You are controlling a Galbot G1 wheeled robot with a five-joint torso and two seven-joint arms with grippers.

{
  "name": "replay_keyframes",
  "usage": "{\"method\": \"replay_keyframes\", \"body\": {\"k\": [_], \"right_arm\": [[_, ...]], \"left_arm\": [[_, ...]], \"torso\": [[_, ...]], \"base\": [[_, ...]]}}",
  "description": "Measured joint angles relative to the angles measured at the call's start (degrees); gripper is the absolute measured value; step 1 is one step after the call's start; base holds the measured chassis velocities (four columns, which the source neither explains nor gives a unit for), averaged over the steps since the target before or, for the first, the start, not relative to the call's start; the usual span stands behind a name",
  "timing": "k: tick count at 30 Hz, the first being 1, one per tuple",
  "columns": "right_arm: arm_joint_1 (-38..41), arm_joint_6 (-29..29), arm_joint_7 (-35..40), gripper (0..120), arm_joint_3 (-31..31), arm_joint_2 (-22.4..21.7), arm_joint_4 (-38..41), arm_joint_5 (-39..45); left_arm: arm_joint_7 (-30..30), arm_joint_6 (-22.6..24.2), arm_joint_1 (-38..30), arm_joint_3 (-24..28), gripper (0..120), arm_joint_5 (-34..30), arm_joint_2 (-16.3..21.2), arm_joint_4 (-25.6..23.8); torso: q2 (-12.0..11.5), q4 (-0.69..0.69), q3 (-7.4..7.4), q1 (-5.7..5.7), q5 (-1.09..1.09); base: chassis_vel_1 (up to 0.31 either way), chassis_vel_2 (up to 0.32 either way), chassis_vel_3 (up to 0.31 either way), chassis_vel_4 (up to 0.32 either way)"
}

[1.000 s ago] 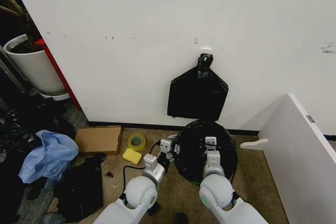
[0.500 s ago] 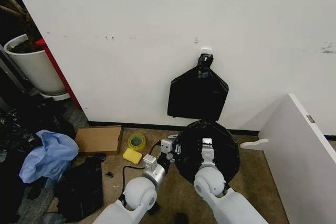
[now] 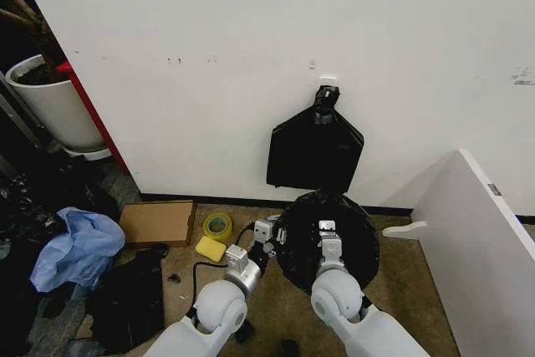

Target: Place the garbage bag over the trash bin.

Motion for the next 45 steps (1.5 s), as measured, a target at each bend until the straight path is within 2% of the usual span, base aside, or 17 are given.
{"method": "replay_keyframes", "body": {"k": [5, 11, 17, 20, 21, 22, 24, 27, 30, 34, 40, 45], "right_arm": [[2.02, 1.22, -0.21, 0, 0.93, 0.94, -3.68, -1.98], [3.14, -0.59, 0.7, 0, 1.07, 1.18, -5.68, 1.33], [1.22, -1.56, 0.82, 0, 0.8, -0.54, -0.63, 4.21], [-1.32, -6.83, 2.92, 0, -0.01, -2.79, 7.89, 12.94], [-1.32, -6.83, 2.92, 0, -0.01, -2.79, 7.89, 12.94], [-2.17, -10.47, 5.03, 0, 0.03, -3.41, 11.8, 19.06], [-2.33, -11.5, 5.73, 0, 0.09, -3.49, 12.75, 20.99], [-2.43, -16.2, 9.31, 0, 0.44, -3.49, 15.97, 29.69], [-2.4, -19.44, 11.61, 0, 0.15, -3.53, 17.13, 34.6], [-2.37, -20.29, 12.67, 0, -0.74, -3.7, 17.24, 38.02], [-0.74, -20.31, 12.51, 0, -1.82, -2.75, 15.0, 39.19], [1.51, -20.31, 11.67, 0, -4.07, -2.56, 10.3, 34.2]], "left_arm": [[0.23, -0.02, 0.35, 0.11, 0, 0.0, 0.08, -0.07], [0.46, -0.02, 0.43, 0.17, 0, 0.0, 0.02, -0.29], [0.81, -0.3, -0.24, -0.02, 0, 0.48, 0.18, 0.08], [2.08, -2.7, -1.25, -0.52, 0, 2.78, 1.1, 2.15], [2.08, -2.7, -1.25, -0.52, 0, 2.78, 1.1, 2.15], [2.77, -4.0, -1.97, -0.82, 0, 3.18, 1.53, 3.42], [2.92, -4.27, -2.19, -0.89, 0, 3.18, 1.58, 3.8], [3.15, -4.95, -2.94, -1.26, 0, 3.14, 1.42, 5.15], [3.2, -5.28, -3.16, -1.45, 0, 3.28, 1.17, 5.59], [3.29, -5.51, -3.2, -1.59, 0, 3.5, 1.15, 5.62], [3.74, -5.65, -3.0, -1.39, 0, 4.18, 0.96, 5.36], [3.95, -5.71, -2.63, -0.86, 0, 4.99, 0.63, 4.26]], "torso": [[0.0, 0.0, 0.0, 0.0, 0.0], [0.0, 0.0, 0.0, 0.0, 0.0], [0.0, 0.0, 0.0, 0.0, 0.0], [0.0, 0.0, 0.0, 0.0, -0.01], [0.0, 0.0, 0.0, 0.0, -0.01], [0.0, 0.0, 0.0, 0.0, -0.01], [0.0, 0.0, 0.0, 0.0, 0.0], [0.0, 0.0, 0.0, 0.0, -0.01], [0.0, 0.0, 0.0, 0.0, -0.01], [0.0, 0.0, 0.0, 0.0, 0.0], [0.0, 0.0, 0.0, 0.0, 0.01], [0.0, 0.01, 0.0, 0.0, 0.0]], "base": [[0.0, 0.0, 0.0, 0.0], [0.0, 0.0, 0.0, 0.0], [0.0, 0.0, 0.0, 0.0], [0.0, 0.0, 0.0, 0.0], [0.0, 0.0, 0.0, 0.0], [0.0, 0.0, 0.0, 0.0], [0.0, 0.0, 0.0, 0.0], [0.0, 0.0, 0.0, 0.0], [0.0, 0.0, 0.0, 0.0], [0.0, 0.0, 0.0, 0.0], [0.0, 0.0, 0.0, 0.0], [0.0, 0.0, 0.0, 0.0]]}}
